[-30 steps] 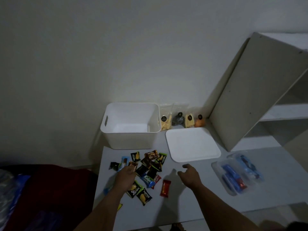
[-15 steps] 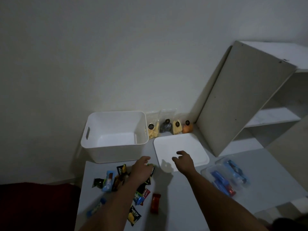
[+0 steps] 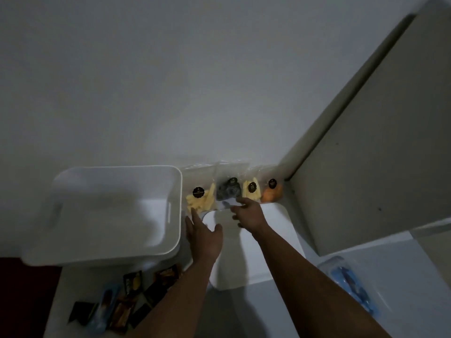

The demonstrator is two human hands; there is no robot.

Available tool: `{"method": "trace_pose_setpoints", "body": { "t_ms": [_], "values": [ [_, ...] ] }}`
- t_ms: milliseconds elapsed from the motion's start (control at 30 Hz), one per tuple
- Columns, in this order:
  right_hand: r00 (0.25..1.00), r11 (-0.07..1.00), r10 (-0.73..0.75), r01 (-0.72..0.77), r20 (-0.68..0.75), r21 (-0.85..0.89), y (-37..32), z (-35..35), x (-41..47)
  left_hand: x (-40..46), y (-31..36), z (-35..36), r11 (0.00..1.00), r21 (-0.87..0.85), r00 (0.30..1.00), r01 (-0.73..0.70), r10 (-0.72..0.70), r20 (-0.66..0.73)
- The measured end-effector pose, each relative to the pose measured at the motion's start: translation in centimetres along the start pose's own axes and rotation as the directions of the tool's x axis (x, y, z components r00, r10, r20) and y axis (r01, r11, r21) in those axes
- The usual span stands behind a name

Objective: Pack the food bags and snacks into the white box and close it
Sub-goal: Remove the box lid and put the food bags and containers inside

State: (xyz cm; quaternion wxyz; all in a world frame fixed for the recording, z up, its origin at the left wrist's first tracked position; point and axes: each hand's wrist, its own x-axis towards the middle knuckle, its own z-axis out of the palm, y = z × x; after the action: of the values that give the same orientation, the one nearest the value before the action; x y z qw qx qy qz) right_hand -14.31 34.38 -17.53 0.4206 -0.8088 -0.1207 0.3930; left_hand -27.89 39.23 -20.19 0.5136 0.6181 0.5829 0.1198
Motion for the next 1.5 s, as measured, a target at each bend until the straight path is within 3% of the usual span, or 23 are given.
{"method": "trace_pose_setpoints", "body": {
  "t_ms": [67,200,333,467,567,733,833,900,1033,1267,1400,1500],
  "values": [
    [0.998,1.0,0.021,-0.02,0.057,-0.019,0.6,0.7,2.2,1.9,0.8,1.4,0.999,-0.016,0.996,0.03,-0.031,-0.083],
    [0.995,0.983,-0.092,0.086,-0.029,-0.162,2.5,1.4,5.4,5.6,2.2,3.1,0.986,-0.109,0.974,0.123,-0.141,-0.179],
    [0.994,0.994,-0.101,0.098,-0.052,-0.052,2.9,1.8,7.7,7.5,3.4,4.0,0.969,-0.157,0.949,0.19,-0.222,-0.225],
    [0.992,0.994,-0.085,0.092,-0.096,0.063,1.9,1.8,9.1,10.5,2.7,5.0,0.959,-0.234,0.927,0.163,-0.229,-0.296],
    [0.99,0.989,-0.061,0.078,-0.13,0.124,1.1,1.6,9.9,11.8,2.3,5.1,0.974,-0.191,0.904,0.125,-0.191,-0.384],
    [0.995,0.973,-0.002,0.024,-0.097,0.227,1.6,1.9,11.9,10.4,4.0,4.5,0.954,-0.221,0.877,0.204,-0.278,-0.392],
    [0.995,0.981,0.022,-0.004,-0.095,0.192,1.5,1.5,11.8,10.0,4.4,4.0,0.964,-0.107,0.883,0.242,-0.265,-0.388],
    [0.995,0.977,0.044,-0.024,-0.086,0.213,1.4,1.3,11.2,10.0,4.2,3.5,0.948,-0.128,0.875,0.292,-0.319,-0.364],
    [0.997,0.954,0.04,-0.021,-0.059,0.299,1.6,0.9,9.0,8.9,4.3,3.0,0.939,-0.26,0.879,0.224,-0.31,-0.362],
    [0.986,0.902,-0.109,0.151,-0.125,0.405,-0.4,-0.8,3.7,4.1,7.4,0.3,0.946,-0.317,0.928,0.074,-0.181,-0.325],
    [0.96,0.88,-0.19,0.26,-0.206,0.398,-2.8,-2.0,-0.2,1.2,9.4,-2.0,0.925,-0.378,0.947,-0.03,-0.094,-0.306],
    [0.905,0.879,-0.283,0.378,-0.318,0.291,-4.9,-2.7,-3.5,-1.2,10.6,-4.6,0.926,-0.362,0.952,-0.106,-0.01,-0.305]
  ]
}}
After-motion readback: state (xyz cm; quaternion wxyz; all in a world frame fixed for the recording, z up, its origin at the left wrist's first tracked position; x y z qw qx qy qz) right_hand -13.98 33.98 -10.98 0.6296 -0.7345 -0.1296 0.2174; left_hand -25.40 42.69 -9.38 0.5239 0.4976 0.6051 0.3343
